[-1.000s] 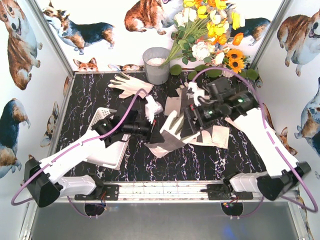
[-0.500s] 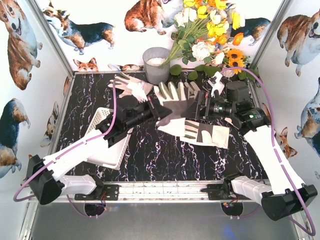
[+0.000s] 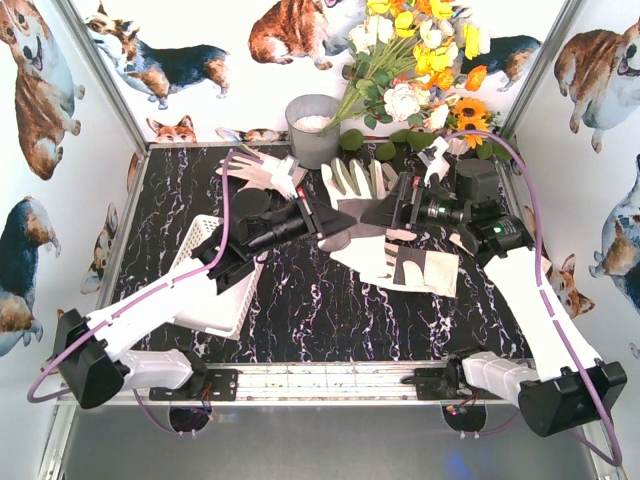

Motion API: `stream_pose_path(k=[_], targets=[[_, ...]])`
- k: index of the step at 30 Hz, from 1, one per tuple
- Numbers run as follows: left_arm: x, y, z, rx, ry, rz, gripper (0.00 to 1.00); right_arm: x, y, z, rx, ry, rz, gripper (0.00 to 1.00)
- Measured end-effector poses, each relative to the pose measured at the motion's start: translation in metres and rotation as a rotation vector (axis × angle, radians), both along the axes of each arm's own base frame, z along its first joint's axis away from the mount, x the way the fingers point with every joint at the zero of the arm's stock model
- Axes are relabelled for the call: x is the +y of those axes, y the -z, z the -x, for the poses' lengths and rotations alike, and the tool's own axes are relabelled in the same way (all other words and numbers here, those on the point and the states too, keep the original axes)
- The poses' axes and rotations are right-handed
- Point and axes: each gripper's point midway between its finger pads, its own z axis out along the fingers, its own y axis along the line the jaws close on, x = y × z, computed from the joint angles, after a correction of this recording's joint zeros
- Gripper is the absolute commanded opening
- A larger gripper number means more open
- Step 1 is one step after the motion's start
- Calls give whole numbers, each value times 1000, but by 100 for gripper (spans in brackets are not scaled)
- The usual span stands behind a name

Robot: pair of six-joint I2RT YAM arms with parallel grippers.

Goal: Put the gloves into the storage basket
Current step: Place the glove at the center of the board.

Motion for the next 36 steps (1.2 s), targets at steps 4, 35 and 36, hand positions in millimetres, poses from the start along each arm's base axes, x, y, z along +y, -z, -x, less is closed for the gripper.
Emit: stream_pose_path(k=[4,35,36], targets=[[3,-7,17,-25,63,18,0,3,-1,8,-9,-68,-80,100],[59,134,48,201,-9,-115,30,58,72,50,335,-135,-153,0],[60,140,50,218,-9,-122,29,59,83,53,373,-121,-137,0]])
